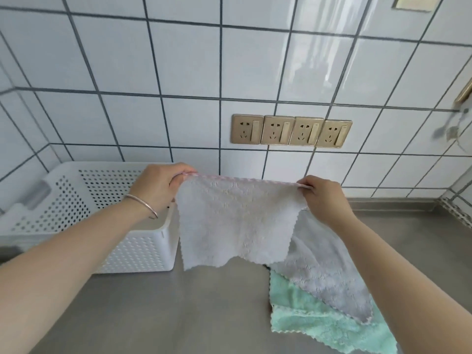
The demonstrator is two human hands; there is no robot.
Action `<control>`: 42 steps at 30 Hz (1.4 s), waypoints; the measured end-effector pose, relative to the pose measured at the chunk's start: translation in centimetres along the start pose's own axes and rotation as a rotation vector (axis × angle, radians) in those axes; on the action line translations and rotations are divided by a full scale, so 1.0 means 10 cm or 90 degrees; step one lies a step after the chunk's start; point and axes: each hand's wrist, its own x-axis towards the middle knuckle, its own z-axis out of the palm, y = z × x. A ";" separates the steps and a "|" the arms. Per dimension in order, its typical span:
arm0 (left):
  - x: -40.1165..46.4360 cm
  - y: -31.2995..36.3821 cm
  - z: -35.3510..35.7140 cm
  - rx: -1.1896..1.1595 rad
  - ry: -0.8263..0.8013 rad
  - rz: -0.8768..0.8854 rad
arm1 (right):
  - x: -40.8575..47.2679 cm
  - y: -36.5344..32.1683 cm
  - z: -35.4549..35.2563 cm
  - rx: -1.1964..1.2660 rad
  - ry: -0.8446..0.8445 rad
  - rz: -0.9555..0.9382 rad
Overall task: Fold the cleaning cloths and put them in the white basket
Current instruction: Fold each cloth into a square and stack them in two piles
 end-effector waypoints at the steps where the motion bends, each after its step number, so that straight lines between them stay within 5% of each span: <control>1: -0.07 -0.01 -0.07 0.004 -0.007 0.014 | -0.06 -0.03 -0.01 0.008 -0.001 -0.019; 6: -0.68 -0.18 -0.20 -0.007 -0.125 0.015 | -0.48 0.02 0.09 -0.054 -0.152 -0.091; 14: -1.78 -0.77 0.56 0.042 -0.405 -0.030 | -1.39 0.60 1.09 -0.098 -0.452 0.035; 26: -2.57 -0.91 0.87 0.076 -0.615 -0.097 | -2.08 0.71 1.61 -0.195 -0.596 0.033; 33: -2.69 -0.90 0.74 0.037 -0.764 -0.164 | -2.16 0.57 1.51 -0.215 -0.777 0.078; 38: -2.60 -0.96 0.67 -0.025 -0.843 -0.200 | -2.09 0.57 1.44 -0.199 -0.825 0.120; 42: -2.39 -1.00 0.66 -0.051 -0.724 -0.282 | -1.94 0.62 1.48 -0.067 -0.656 0.210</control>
